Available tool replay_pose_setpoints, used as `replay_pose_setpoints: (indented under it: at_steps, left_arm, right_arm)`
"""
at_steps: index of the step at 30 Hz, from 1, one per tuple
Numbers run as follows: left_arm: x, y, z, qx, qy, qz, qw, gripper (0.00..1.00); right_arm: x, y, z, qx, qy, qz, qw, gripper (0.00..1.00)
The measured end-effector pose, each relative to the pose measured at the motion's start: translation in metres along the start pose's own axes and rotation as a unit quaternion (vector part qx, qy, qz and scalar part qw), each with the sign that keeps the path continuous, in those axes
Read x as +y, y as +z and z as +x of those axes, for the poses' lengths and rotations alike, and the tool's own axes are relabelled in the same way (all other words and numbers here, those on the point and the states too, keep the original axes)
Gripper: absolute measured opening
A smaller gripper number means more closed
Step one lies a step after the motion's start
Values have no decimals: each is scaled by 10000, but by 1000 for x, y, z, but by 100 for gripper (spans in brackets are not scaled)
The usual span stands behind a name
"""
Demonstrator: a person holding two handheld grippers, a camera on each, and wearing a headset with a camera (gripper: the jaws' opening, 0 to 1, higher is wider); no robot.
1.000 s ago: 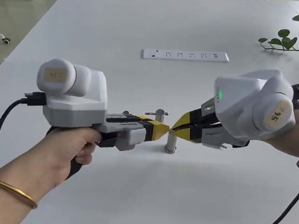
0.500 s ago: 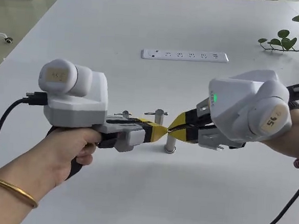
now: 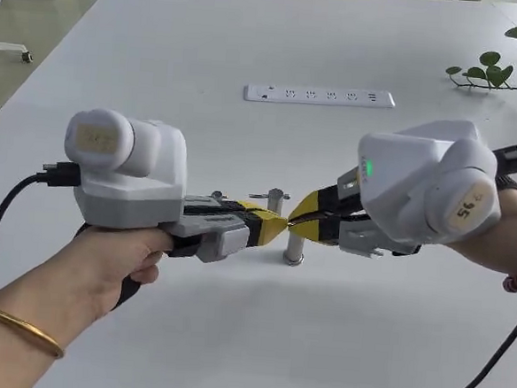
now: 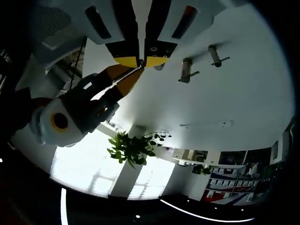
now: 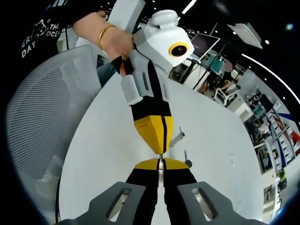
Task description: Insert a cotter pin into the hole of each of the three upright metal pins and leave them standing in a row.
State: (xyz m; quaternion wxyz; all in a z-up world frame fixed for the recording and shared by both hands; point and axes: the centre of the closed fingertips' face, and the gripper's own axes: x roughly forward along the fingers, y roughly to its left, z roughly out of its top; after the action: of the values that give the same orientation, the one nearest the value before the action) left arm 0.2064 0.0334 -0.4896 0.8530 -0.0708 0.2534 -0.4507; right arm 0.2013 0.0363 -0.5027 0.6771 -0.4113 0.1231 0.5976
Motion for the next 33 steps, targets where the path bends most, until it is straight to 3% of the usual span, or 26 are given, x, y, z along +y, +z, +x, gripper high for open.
replay_pose_setpoints:
  at_steps: [3, 9, 14, 20, 25, 29, 33]
  left_arm:
    - [0, 1, -1, -18, 25, 212, 9998, 1]
    - [5, 3, -2, -58, 46, 267, 9996, 0]
    - [7, 3, -3, -56, 37, 327, 9994, 0]
    - [7, -1, -7, -35, -26, 453, 9990, 0]
    - [4, -7, -10, 19, -126, 633, 9979, 0]
    - [-2, -12, -14, 50, -329, 864, 9957, 0]
    - [-9, -16, -16, 101, -518, 1046, 9931, 0]
  right_arm:
    - [-2, 1, 0, -63, -3, 127, 9999, 0]
    - [-4, 3, 1, -253, 11, 595, 9979, 0]
    - [-5, -3, 3, -356, 140, 1149, 9926, 0]
    - [1, -4, 0, -556, 315, 1997, 9778, 6]
    - [8, -5, -2, -714, 565, 2663, 9596, 10]
    - [18, -3, -4, -943, 932, 3167, 9392, 11]
    - [24, -3, -6, -1072, 1117, 3395, 9278, 11]
